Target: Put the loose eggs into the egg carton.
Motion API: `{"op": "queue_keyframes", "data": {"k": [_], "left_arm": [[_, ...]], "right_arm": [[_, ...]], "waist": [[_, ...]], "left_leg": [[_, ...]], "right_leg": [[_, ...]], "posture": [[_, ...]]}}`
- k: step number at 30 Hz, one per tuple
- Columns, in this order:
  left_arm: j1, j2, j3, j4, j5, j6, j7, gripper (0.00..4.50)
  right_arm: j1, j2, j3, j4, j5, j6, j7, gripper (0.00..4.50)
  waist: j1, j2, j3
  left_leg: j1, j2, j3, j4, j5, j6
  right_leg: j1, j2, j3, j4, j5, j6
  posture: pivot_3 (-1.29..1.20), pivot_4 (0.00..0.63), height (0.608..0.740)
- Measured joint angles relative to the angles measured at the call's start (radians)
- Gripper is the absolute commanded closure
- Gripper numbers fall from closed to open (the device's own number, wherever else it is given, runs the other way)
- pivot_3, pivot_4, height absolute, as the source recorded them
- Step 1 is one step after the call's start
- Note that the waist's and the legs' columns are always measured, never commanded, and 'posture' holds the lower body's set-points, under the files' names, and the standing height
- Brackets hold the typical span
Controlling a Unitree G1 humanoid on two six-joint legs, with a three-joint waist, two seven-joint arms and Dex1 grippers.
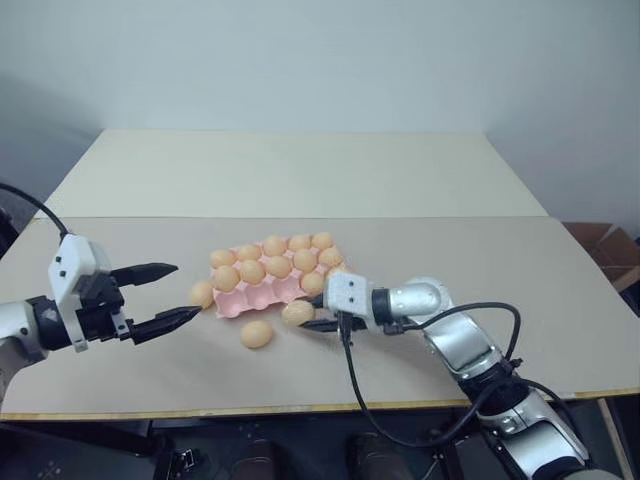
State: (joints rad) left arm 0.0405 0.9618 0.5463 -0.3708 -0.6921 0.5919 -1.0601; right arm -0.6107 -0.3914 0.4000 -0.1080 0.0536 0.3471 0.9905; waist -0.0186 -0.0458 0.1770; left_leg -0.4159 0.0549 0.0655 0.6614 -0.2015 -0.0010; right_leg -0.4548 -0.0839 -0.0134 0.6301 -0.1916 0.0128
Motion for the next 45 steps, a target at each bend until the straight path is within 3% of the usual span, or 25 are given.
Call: {"op": "queue_keyframes", "data": {"k": [3,6,13,21,28,35,45], "left_arm": [[-0.003,0.000,0.000,0.004,0.001,-0.001,0.000,0.00],[-0.004,0.000,-0.001,0.007,0.002,-0.002,0.000,0.00],[0.007,0.000,0.000,0.006,0.002,-0.004,0.003,0.00],[-0.011,0.000,-0.019,0.018,0.007,-0.019,0.007,0.00],[-0.021,0.002,-0.033,0.060,0.023,-0.022,-0.013,0.00],[-0.014,0.003,-0.033,0.074,0.028,-0.023,-0.032,0.00],[-0.015,0.003,-0.053,0.074,0.031,-0.023,-0.035,0.00]], "right_arm": [[-0.082,0.058,-0.019,0.053,-0.011,0.022,-0.058,3.18],[-0.128,0.103,-0.017,0.120,-0.042,0.032,-0.116,2.38],[-0.130,0.111,-0.003,0.156,-0.060,0.042,-0.128,0.02],[-0.076,0.001,-0.114,-0.020,0.039,0.106,-0.090,0.02],[0.127,-0.271,-0.377,-0.189,0.250,0.141,0.066,0.02],[0.352,-0.465,-0.604,-0.238,0.423,0.127,0.246,0.02],[0.399,-0.485,-0.624,-0.258,0.459,0.117,0.226,0.02]], "waist": [[-0.004,0.000,0.000],[0.000,0.000,0.000],[0.004,0.000,0.000],[0.009,0.000,0.000],[0.017,0.000,0.000],[0.014,0.000,0.000],[0.011,0.000,0.000]], "left_leg": [[0.000,0.003,0.000,0.000,0.000,0.000],[0.000,0.007,0.001,0.000,0.000,-0.001],[0.000,0.010,0.002,0.000,0.000,-0.001],[-0.001,0.011,0.003,0.000,0.000,-0.001],[0.000,0.011,0.003,0.000,-0.001,-0.001],[0.001,0.012,0.004,0.000,-0.001,-0.001],[0.001,0.011,0.004,0.000,-0.001,-0.001]], "right_leg": [[0.000,0.003,0.000,0.000,0.001,0.000],[0.000,0.007,-0.001,-0.001,0.003,0.000],[-0.001,0.008,-0.001,-0.001,0.003,-0.002],[-0.002,0.008,-0.001,-0.001,0.002,-0.004],[-0.001,0.008,-0.001,-0.002,0.000,-0.007],[-0.001,0.009,0.000,-0.002,0.000,-0.007],[-0.001,0.008,0.001,-0.002,0.000,-0.007]], "posture": [[0.00,0.150,0.740],[0.00,0.150,0.740],[0.00,0.150,0.740],[0.00,0.150,0.740],[0.00,0.150,0.740],[0.00,0.150,0.740],[0.00,0.150,0.740]]}}
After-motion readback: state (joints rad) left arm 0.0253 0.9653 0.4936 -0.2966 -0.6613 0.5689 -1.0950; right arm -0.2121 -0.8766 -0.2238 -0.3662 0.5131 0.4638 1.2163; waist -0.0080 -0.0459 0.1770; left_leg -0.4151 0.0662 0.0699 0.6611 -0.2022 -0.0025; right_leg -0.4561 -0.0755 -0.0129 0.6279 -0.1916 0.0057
